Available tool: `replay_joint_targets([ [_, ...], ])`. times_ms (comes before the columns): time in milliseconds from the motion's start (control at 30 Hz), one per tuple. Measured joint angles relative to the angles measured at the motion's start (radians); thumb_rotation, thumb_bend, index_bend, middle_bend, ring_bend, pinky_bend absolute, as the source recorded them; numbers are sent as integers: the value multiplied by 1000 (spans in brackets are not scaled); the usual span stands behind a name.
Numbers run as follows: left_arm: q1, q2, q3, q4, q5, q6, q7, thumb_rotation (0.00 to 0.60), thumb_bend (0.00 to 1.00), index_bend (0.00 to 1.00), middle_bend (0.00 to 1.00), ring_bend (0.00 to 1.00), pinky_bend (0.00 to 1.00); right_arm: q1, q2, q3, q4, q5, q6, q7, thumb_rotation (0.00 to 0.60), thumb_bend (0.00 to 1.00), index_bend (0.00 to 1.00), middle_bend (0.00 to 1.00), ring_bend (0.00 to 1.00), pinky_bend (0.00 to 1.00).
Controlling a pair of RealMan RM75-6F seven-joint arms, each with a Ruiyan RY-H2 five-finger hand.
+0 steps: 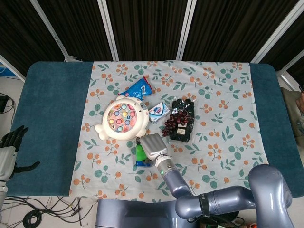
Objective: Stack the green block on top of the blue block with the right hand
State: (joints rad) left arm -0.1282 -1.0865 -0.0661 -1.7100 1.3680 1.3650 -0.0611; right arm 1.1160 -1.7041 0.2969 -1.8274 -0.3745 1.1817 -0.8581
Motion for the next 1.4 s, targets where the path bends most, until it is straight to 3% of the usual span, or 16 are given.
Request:
replay_joint_targets([
  [900,0,3,-1,-1,1,0,-11,600,0,0,0,0,0,40,-18,-6,69,24,-16,1,600,488,519,465,440,502],
  [1400,-1,3,1,-1,0,-4,-9,600,0,0,0,0,0,22,-21,-42,88,36,-32,20,600,487,519,465,440,502],
])
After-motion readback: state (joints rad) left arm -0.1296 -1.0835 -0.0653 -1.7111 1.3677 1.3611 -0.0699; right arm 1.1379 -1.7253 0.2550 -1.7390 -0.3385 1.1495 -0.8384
